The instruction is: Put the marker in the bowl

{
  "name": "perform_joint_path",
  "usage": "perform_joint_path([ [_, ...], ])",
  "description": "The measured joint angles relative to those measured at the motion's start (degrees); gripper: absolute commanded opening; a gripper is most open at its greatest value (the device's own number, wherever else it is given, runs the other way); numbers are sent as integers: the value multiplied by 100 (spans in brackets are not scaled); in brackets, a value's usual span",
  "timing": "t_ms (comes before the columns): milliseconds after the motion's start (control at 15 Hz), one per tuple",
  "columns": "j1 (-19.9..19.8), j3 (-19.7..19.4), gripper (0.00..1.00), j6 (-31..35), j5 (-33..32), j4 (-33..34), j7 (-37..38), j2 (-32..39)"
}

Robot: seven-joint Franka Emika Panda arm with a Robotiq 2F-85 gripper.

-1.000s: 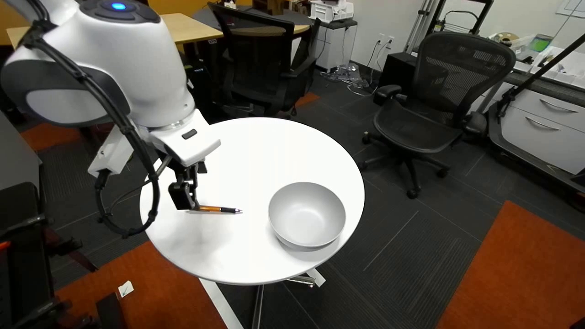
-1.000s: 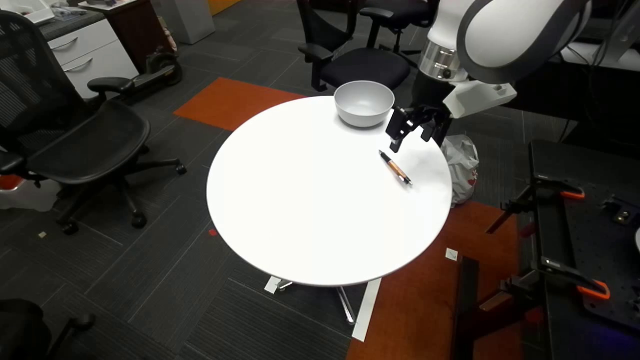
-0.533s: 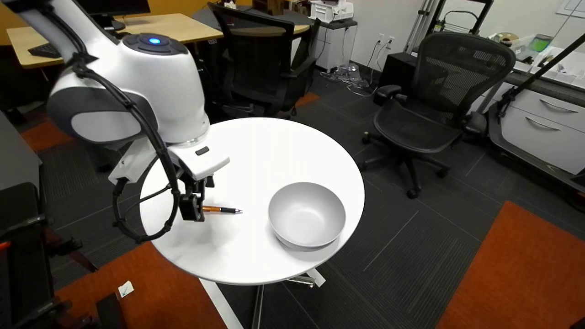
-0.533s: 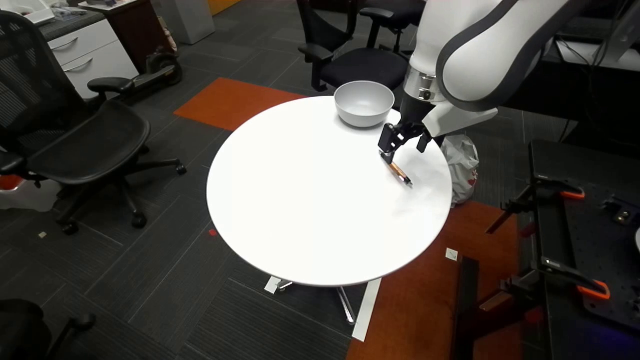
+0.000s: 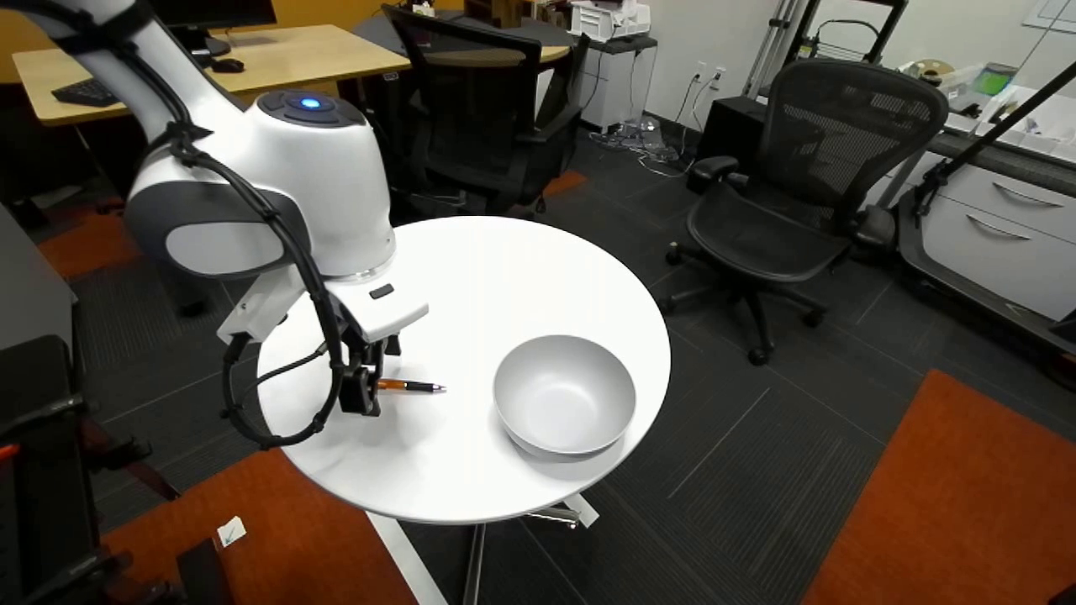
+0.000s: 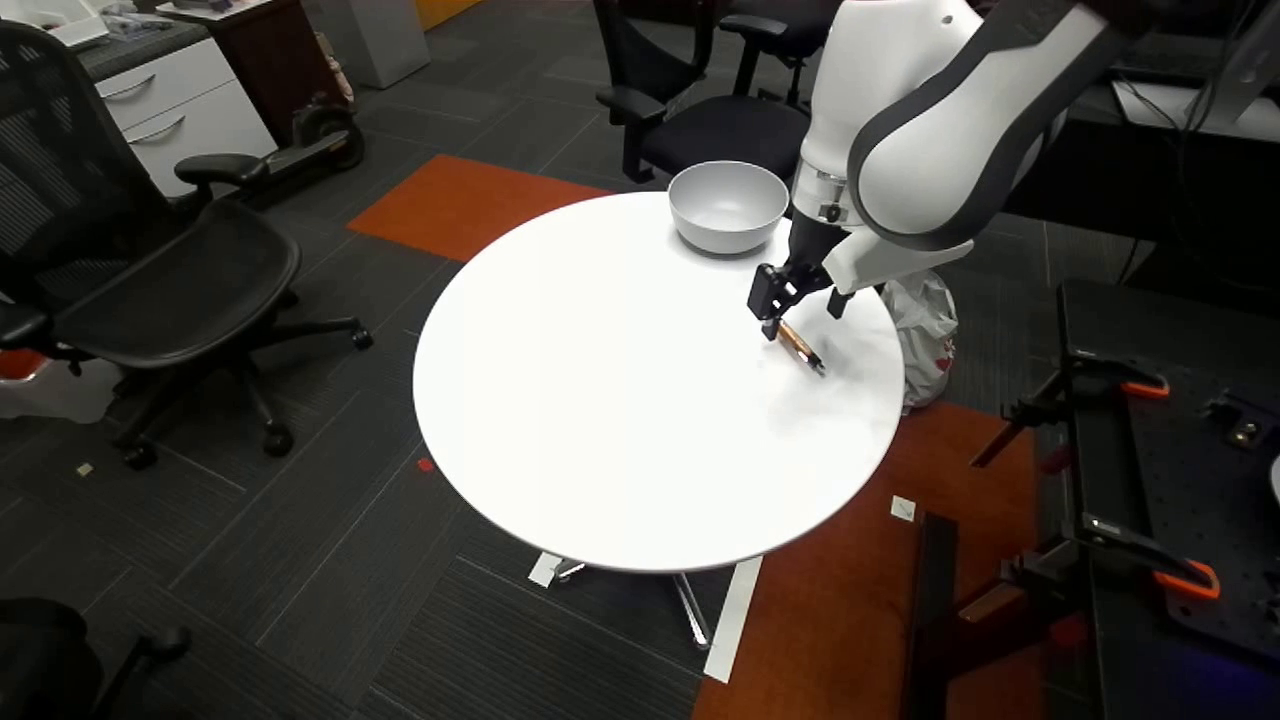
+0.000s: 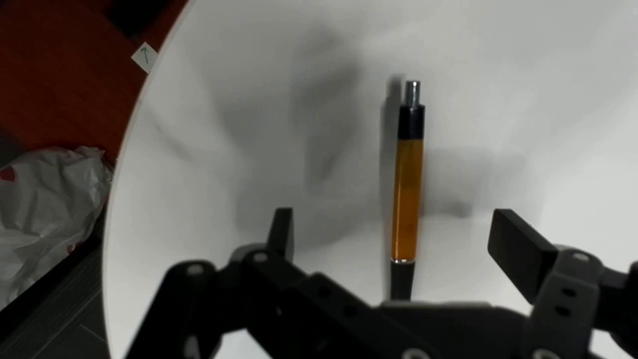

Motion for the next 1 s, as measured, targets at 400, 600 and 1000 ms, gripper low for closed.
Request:
perform_joint_path([
  [400, 278, -293, 56, 0, -195, 165, 301, 214],
  [600, 428, -446, 34, 0, -309, 249, 407, 323],
  [1000, 518, -508, 0, 0, -315, 364, 407, 400],
])
